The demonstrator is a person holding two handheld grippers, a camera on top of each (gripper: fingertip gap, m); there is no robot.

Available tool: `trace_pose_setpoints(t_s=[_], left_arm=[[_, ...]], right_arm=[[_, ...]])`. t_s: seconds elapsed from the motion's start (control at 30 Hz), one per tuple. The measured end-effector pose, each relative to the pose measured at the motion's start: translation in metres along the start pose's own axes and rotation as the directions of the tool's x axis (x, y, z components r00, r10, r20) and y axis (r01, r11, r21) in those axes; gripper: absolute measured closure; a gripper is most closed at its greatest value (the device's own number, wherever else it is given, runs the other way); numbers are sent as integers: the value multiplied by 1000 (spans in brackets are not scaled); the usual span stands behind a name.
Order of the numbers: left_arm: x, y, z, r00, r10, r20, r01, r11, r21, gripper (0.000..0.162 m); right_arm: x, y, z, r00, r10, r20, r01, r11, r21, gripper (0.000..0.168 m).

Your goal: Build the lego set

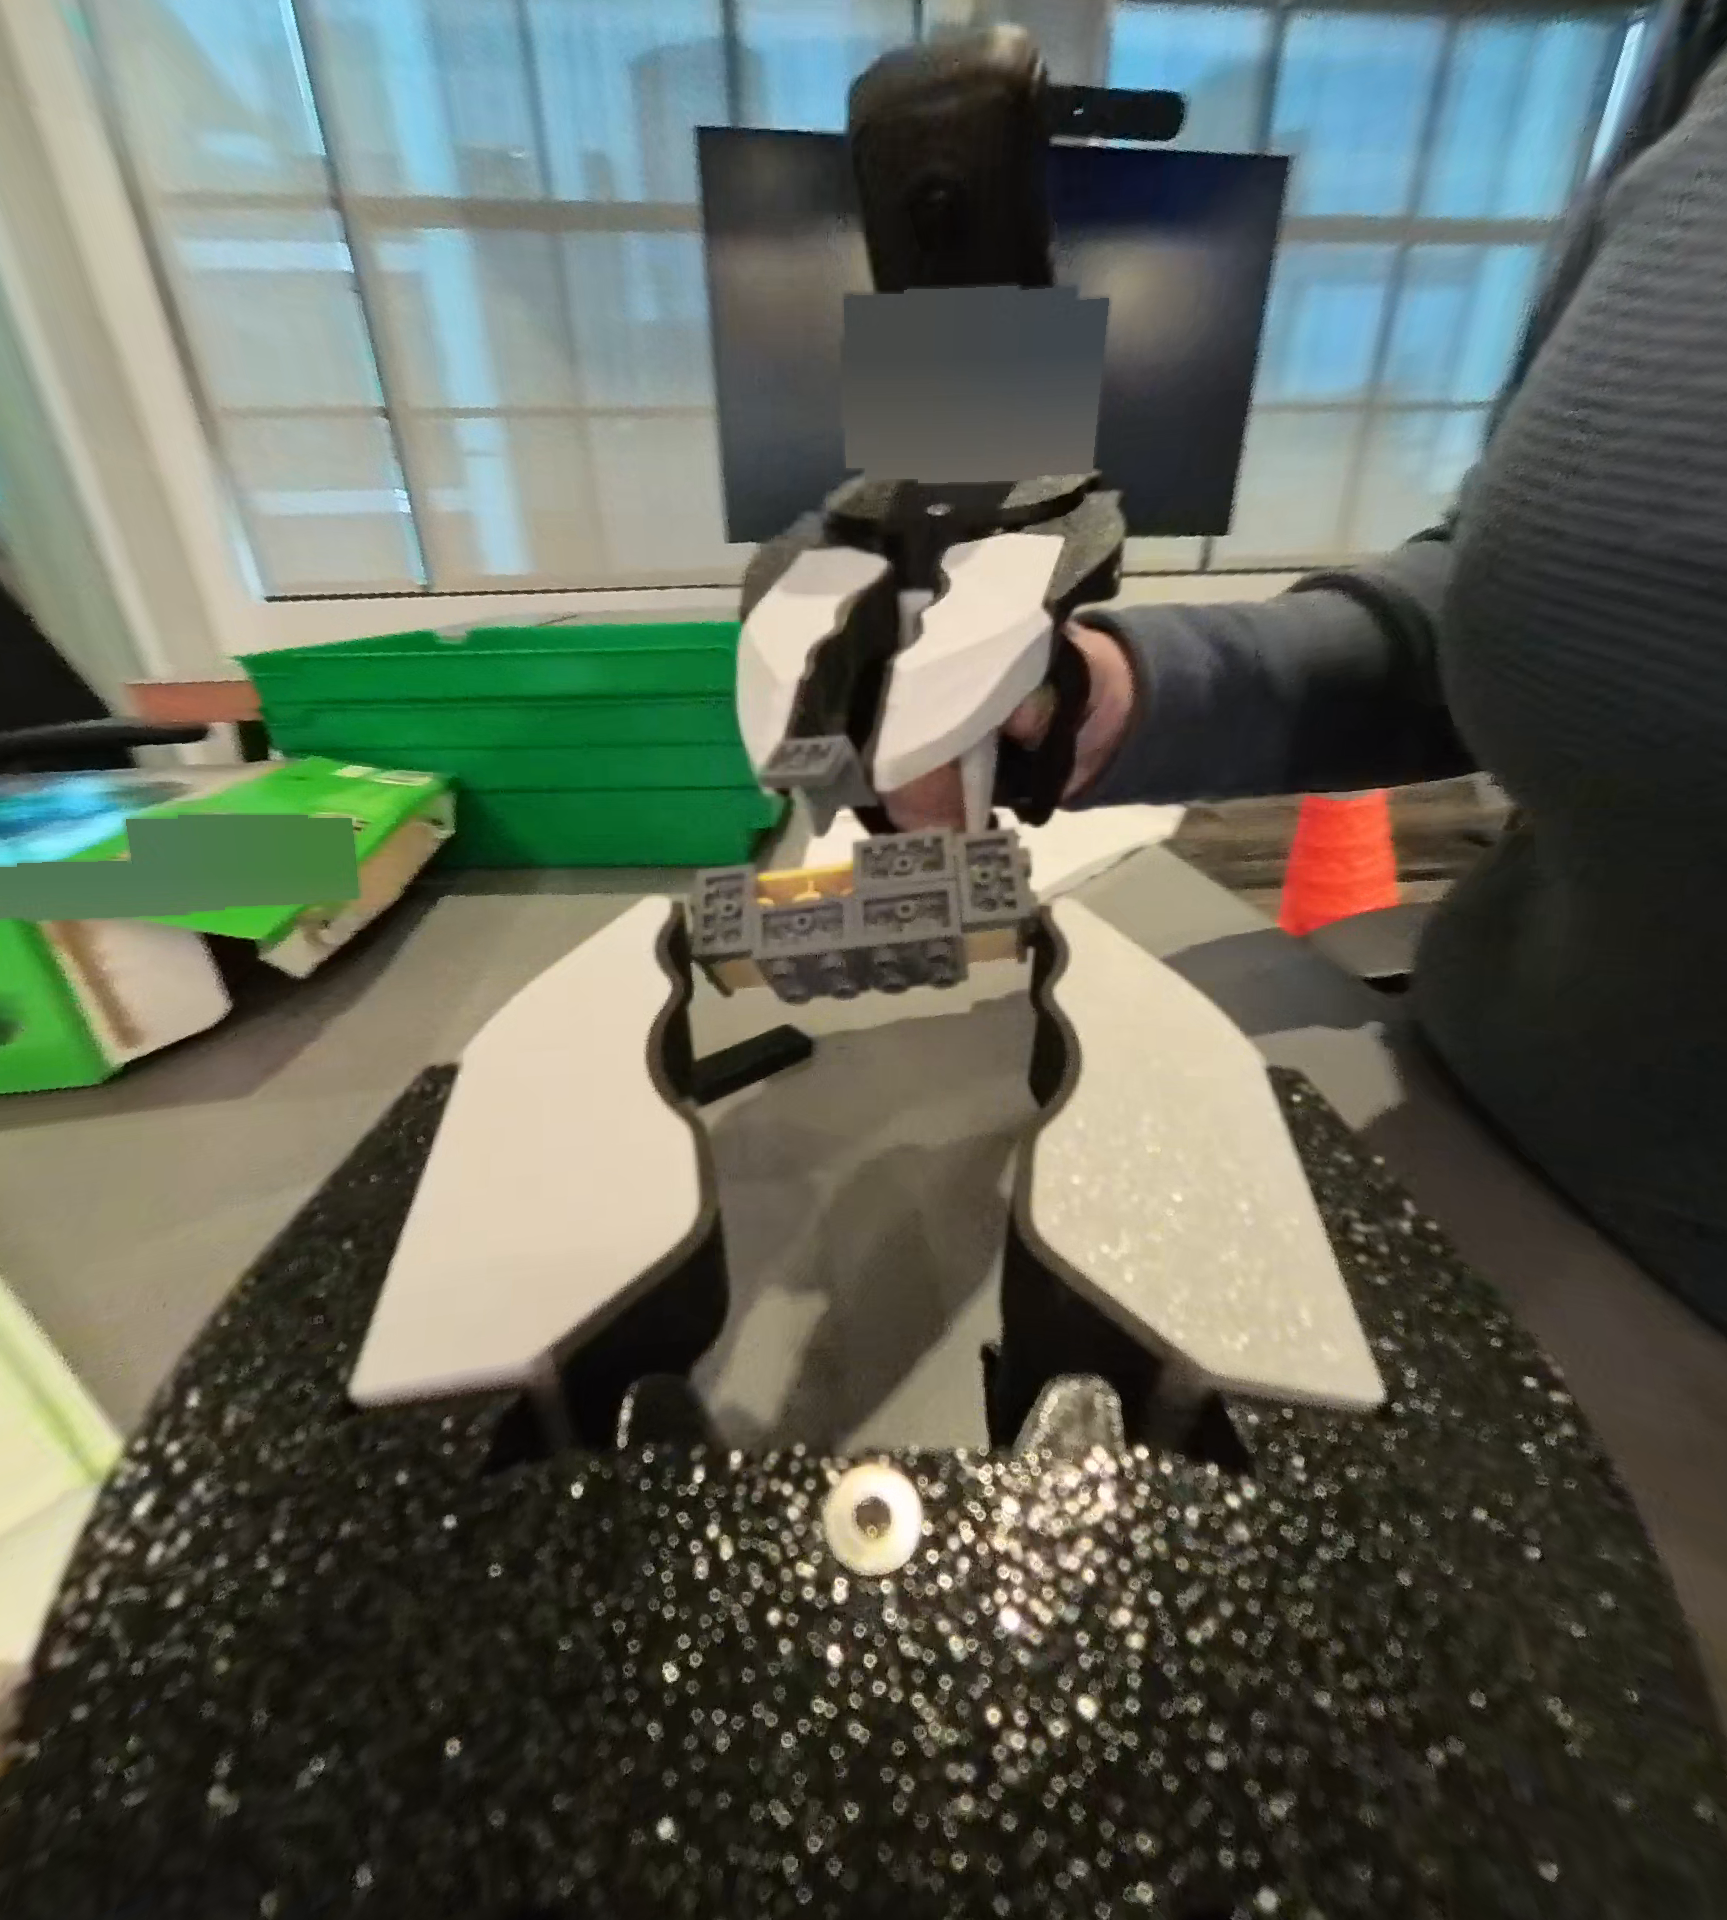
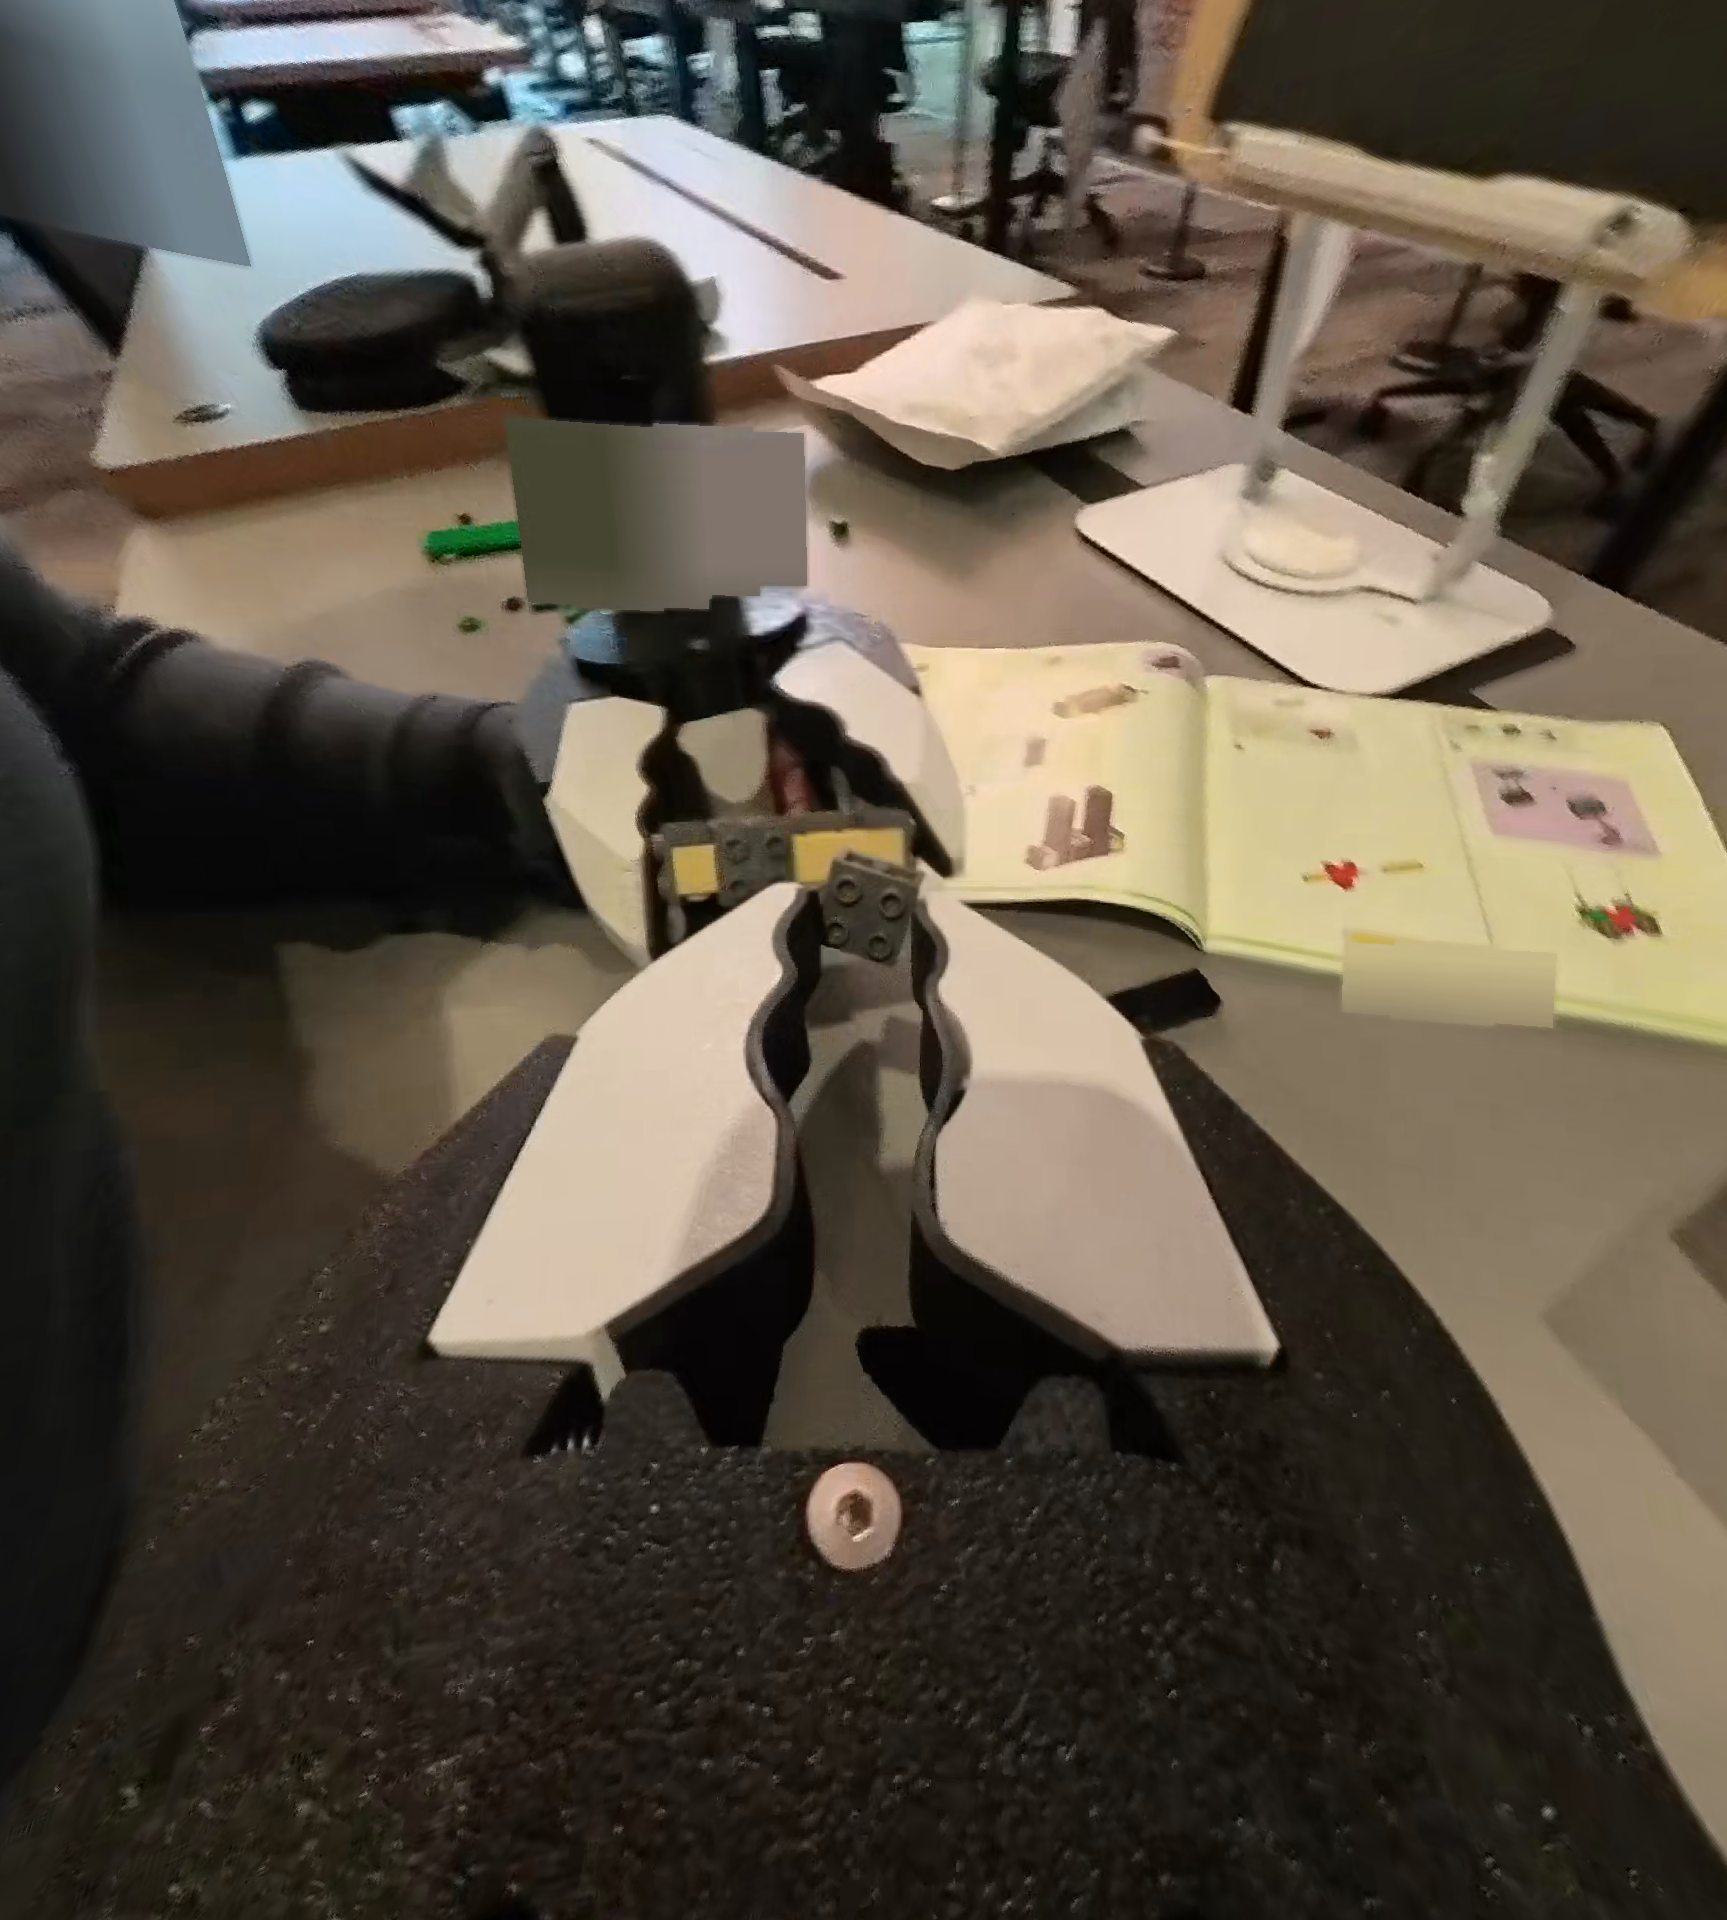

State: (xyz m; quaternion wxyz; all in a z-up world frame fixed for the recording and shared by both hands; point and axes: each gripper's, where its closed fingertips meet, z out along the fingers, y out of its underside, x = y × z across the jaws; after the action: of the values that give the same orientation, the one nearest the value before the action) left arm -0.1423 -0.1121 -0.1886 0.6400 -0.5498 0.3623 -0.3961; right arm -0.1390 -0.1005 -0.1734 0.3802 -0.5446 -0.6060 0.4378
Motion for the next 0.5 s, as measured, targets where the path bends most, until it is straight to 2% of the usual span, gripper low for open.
trace_pose_setpoints(t_s=[0.2,0.33,0.5], left_arm=[[11,1,3,995,-42,-90,41,999,-6,99],[17,3,4,991,-44,-123,42,999,-20,99],[19,4,5,989,-51,-140,47,998,-28,99]], right_arm=[[-18,6,9,991,-86,101,95,992,-83,152],[-24,3,10,986,-51,160,66,994,-92,152],[-24,7,9,981,-34,192,67,983,-169,152]])
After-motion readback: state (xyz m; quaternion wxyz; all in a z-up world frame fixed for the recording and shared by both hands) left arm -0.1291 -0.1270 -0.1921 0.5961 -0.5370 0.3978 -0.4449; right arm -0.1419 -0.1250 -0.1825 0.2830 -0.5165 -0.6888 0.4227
